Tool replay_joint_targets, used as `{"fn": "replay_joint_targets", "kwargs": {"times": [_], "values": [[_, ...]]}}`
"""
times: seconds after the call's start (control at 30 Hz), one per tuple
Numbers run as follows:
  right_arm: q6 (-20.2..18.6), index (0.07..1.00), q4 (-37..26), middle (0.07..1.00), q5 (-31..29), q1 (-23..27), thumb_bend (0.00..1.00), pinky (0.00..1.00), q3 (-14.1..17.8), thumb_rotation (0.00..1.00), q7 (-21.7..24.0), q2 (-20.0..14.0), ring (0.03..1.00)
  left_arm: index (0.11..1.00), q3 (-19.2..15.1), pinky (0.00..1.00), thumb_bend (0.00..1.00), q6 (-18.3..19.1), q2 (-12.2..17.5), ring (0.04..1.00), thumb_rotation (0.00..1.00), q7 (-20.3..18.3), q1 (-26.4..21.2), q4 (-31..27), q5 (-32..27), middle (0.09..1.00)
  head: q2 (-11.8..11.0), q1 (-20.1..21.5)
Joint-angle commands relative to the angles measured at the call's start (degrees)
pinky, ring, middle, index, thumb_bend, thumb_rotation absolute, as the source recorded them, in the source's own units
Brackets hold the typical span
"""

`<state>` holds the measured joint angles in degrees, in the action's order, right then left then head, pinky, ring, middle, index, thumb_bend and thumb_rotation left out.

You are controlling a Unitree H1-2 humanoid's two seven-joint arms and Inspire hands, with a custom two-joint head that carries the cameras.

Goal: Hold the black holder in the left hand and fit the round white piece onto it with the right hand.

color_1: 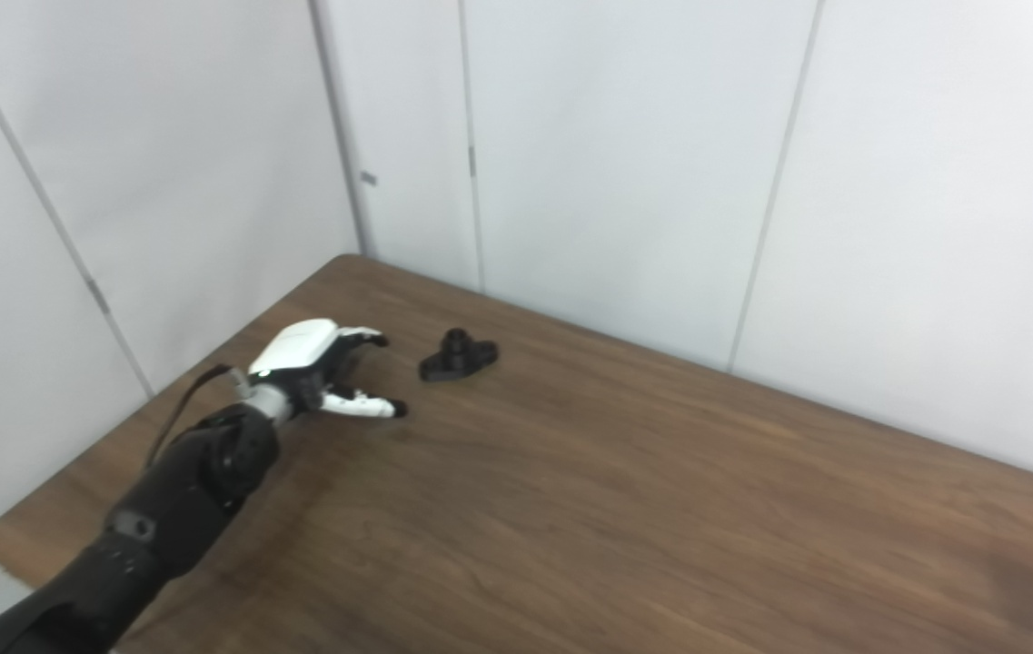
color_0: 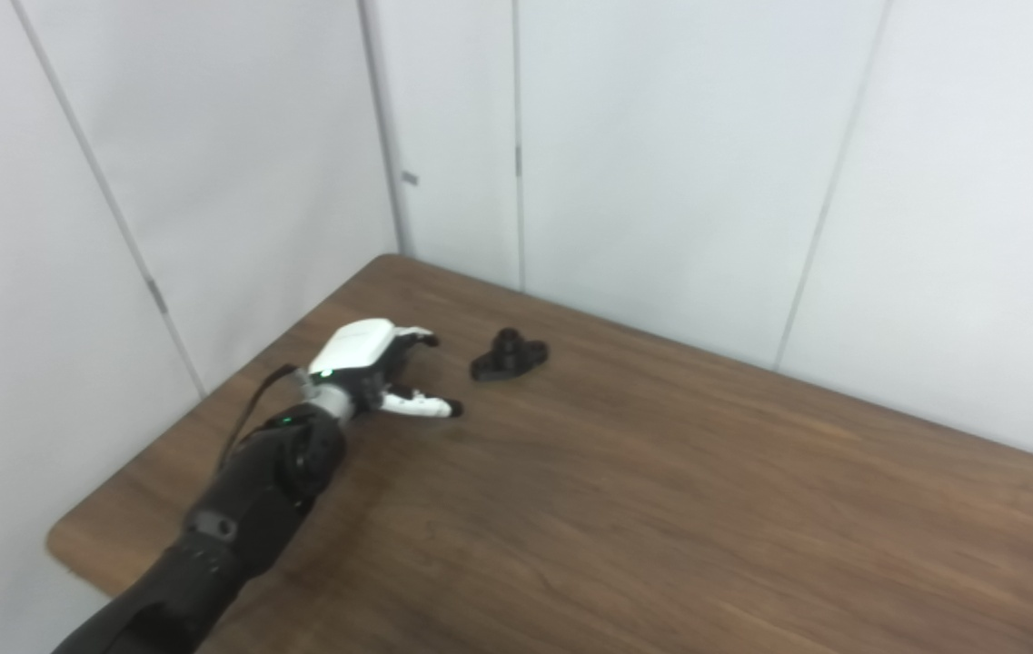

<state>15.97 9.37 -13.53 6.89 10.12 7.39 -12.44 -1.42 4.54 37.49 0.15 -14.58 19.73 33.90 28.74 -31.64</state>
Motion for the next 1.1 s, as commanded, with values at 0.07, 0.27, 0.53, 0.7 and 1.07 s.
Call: {"fn": "replay_joint_targets", "kwargs": {"times": [0.07,0.27,0.53,0.7,1.07], "values": [[0.18,0.648,1.16,0.683,-0.07,-2.73,0.88,0.5,0.16,0.61,0.02,0.63,0.634,0.844,0.86,0.79,0.86,-0.7,1.24,0.883,0.5,1.04,-1.91,1.04,-0.34,0.888,0.21,0.36],[0.19,0.667,0.99,0.7,0.37,-2.88,0.86,0.52,0.12,0.61,-0.1,0.64,0.653,0.845,2.38,0.79,0.88,-0.38,0.82,0.882,0.52,1.45,-2.16,2.49,-0.31,0.89,0.26,0.78],[0.26,0.683,0.85,0.713,0.88,-2.9,0.82,0.54,-0.01,0.62,-0.31,0.84,0.667,0.842,4.83,0.78,0.88,-1.96,0.56,0.878,0.52,2.32,-3.04,5.55,-0.48,0.887,0.44,2.51],[0.15,0.725,0.16,0.763,0.83,-3.28,0.75,0.62,-0.13,0.6,-0.33,1.08,0.726,0.847,5.82,0.79,0.87,-3.0,0.61,0.887,0.52,2.16,-3.58,7.15,-1.14,0.883,1.1,5.64],[-3.31,0.875,-3.46,0.876,-0.09,-4.84,0.43,0.82,-0.39,0.5,-0.55,2.15,0.838,0.853,7.8,0.83,0.87,-2.37,1.02,0.891,0.53,-0.26,-5.94,8.71,-1.51,0.889,1.58,11.04]]}}
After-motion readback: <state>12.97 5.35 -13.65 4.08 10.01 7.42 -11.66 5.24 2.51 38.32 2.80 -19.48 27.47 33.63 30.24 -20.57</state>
